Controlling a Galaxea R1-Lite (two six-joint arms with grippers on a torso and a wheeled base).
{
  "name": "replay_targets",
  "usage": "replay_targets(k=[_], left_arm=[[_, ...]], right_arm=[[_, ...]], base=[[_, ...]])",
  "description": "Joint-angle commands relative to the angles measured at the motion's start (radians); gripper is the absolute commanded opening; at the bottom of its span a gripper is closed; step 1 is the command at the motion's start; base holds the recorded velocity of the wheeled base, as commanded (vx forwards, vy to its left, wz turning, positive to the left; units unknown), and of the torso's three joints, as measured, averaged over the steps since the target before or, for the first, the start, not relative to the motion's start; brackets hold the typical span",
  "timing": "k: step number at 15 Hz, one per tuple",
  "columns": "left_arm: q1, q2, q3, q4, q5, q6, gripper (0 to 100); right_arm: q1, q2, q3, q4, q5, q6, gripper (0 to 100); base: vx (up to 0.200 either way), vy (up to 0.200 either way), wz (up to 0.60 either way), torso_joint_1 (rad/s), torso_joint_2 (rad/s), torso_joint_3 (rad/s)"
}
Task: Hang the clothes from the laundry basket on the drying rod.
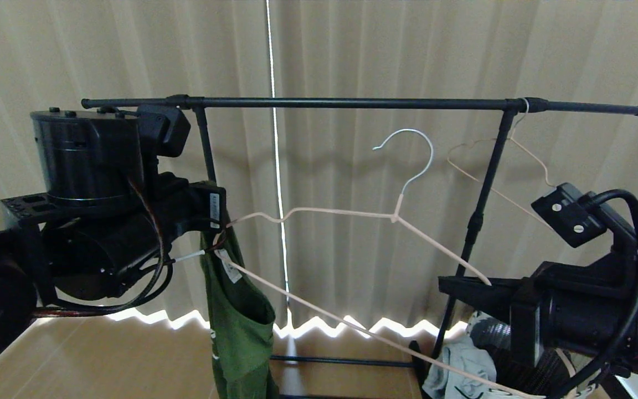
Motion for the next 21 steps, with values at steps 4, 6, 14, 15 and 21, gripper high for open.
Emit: replay_targets(k=[4, 6, 14, 15, 21], left_arm=[[-0.011, 0.001, -0.001, -0.001, 0.004, 0.002, 0], [-0.008, 0.007, -0.002, 0.002, 0.030, 0.002, 0], [0.038, 0.046, -0.072, 0.006, 0.059, 0.008, 0], [0.041, 0.046, -0.072, 0.006, 0.059, 0.008, 0], [0.035, 0.044, -0.068, 0.004, 0.085, 0.008, 0]], right_arm=[[0.002, 0.101, -0.071, -0.002, -0.051, 0.023, 0], [0.005, 0.139, -0.122, -0.002, -0.068, 0.086, 0], [0.118, 0.136, -0.103, -0.003, -0.086, 0.118, 0], [0.118, 0.133, -0.102, -0.003, -0.086, 0.118, 0], [0.118, 0.141, -0.103, -0.095, -0.089, 0.116, 0]], base=[[0.000, 0.000, 0.00, 0.000, 0.00, 0.000], [0.000, 0.000, 0.00, 0.000, 0.00, 0.000], [0.000, 0.000, 0.00, 0.000, 0.00, 0.000], [0.000, 0.000, 0.00, 0.000, 0.00, 0.000], [0.000, 0.000, 0.00, 0.000, 0.00, 0.000]])
